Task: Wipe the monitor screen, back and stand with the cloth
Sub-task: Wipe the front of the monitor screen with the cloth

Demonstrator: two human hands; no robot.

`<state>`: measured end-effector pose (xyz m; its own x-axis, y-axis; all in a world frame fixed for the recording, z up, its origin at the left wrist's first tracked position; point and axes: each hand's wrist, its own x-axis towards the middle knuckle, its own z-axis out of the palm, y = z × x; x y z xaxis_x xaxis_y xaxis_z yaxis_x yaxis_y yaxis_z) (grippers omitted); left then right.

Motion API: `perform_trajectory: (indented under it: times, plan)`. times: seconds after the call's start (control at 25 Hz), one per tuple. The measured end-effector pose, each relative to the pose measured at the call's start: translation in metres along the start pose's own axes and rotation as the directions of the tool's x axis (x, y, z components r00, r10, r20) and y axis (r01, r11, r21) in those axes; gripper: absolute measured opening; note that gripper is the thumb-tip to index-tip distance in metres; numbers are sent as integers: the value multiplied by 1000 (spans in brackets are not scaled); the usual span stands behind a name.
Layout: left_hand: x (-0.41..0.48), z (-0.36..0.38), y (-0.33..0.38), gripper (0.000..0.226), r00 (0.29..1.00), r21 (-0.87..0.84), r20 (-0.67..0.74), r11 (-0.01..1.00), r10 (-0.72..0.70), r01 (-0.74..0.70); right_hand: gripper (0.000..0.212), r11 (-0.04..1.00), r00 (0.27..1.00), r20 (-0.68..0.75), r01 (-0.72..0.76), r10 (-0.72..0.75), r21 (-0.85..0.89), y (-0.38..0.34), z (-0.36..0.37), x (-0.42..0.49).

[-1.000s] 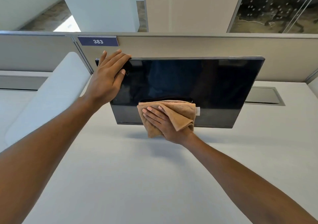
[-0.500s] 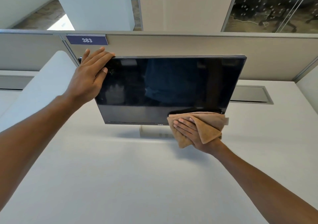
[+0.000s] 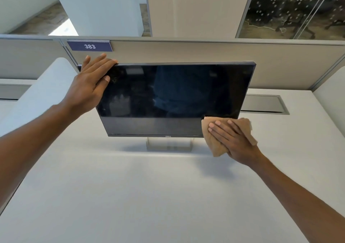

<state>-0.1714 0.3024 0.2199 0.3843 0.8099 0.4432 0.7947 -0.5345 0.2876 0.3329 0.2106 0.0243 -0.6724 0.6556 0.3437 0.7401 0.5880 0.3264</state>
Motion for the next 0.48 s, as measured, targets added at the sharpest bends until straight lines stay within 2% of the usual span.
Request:
perform_trajectory:
  times: [0.2,0.36,0.48]
  plan:
    - [0,-1,-1,49,999,-4,27,999,-39,39,60,987,976,-155,-158,154,-9,36,-52,45]
    - [-1,-1,0,49,999,-7,25,999,-48,48,60,932,886,-294,-352,360,81,47,-78,82]
    - [-2,0,2,48,999,-2,13,1000,-31,31,63,898,841,-319,-428,437,103,23,-72,101]
